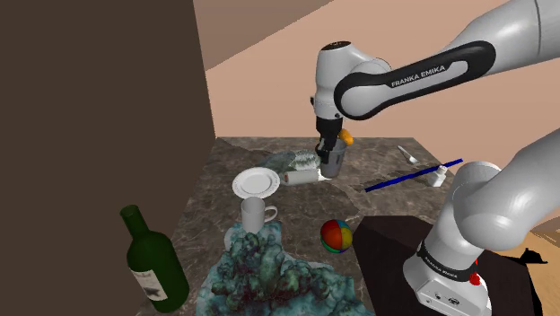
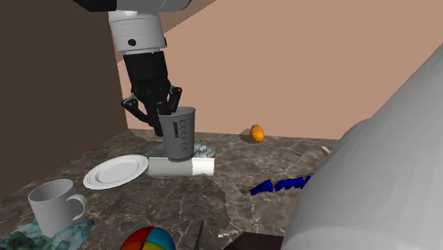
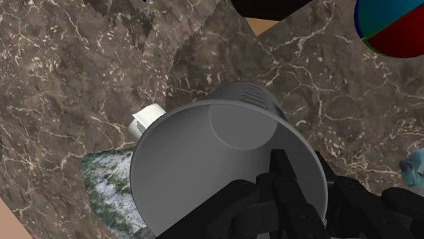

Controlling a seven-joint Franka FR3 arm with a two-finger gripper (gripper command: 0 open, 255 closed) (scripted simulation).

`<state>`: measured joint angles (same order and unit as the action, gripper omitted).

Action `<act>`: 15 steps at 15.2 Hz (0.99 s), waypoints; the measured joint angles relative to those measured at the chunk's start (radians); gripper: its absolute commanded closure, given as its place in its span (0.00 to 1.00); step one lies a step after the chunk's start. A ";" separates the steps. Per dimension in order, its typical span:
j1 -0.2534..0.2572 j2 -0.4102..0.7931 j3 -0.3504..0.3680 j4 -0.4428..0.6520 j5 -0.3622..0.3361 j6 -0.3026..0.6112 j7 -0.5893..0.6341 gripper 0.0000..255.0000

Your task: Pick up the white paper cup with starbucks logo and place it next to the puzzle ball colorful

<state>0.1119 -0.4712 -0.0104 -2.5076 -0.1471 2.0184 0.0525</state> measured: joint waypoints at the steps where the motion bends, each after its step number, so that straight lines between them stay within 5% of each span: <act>1: 0.000 0.005 0.000 -0.008 -0.001 0.013 0.002 1.00; 15: -0.009 0.101 -0.003 -0.126 -0.023 0.225 0.031 1.00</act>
<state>0.1031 -0.3704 -0.0134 -2.6334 -0.1702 2.2435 0.0832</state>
